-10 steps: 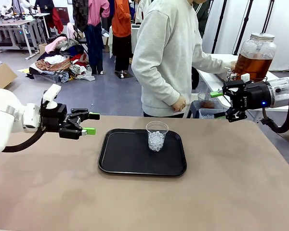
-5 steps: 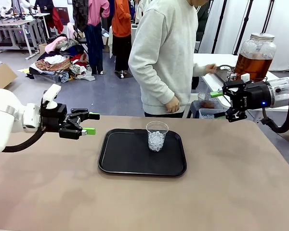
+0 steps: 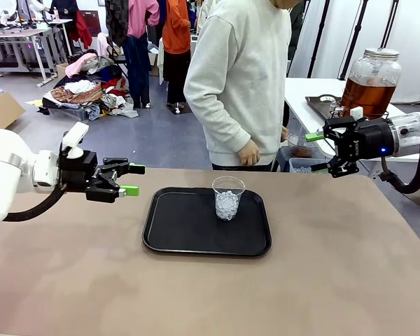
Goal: Pour the drink into the iced cup.
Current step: Pick up the iced cup indicated by the human and present it to them.
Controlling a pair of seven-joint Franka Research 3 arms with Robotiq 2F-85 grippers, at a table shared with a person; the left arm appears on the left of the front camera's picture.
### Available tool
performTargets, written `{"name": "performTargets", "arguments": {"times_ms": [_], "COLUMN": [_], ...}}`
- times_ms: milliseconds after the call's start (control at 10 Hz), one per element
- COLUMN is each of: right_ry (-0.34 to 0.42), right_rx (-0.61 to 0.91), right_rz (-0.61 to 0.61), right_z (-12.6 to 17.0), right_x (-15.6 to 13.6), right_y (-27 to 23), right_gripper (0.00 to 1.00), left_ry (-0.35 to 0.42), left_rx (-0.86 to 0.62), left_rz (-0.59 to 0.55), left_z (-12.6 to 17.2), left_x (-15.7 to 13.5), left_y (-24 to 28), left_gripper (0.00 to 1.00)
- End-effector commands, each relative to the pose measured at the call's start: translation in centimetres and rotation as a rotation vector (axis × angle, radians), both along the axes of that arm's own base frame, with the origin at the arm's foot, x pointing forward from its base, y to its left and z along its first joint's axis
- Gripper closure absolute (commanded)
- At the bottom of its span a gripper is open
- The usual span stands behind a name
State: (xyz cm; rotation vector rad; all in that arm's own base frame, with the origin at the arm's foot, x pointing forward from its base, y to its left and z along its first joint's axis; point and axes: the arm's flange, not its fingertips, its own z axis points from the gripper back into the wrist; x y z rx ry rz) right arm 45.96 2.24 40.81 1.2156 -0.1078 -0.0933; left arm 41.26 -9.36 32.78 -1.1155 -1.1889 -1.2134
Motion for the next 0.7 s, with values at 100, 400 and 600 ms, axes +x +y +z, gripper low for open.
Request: {"name": "performTargets", "arguments": {"times_ms": [100,400,600], "right_ry": [-0.004,-0.004,-0.004], "right_rx": [0.002,0.002,0.002], "right_rz": [0.001,0.001,0.001], "right_z": [0.16,0.16,0.16], "right_x": [0.02,0.02,0.02], "right_y": [0.05,0.05,0.05], "right_gripper": [0.0,0.0,0.0], "left_ry": [-0.011,-0.011,-0.011], "left_rx": [-0.004,-0.004,-0.004], "left_rz": [0.002,0.002,0.002], "left_z": [0.16,0.16,0.16], "left_x": [-0.2,-0.2,-0.2], "left_y": [0.0,0.0,0.0], "left_gripper": [0.0,0.0,0.0]}}
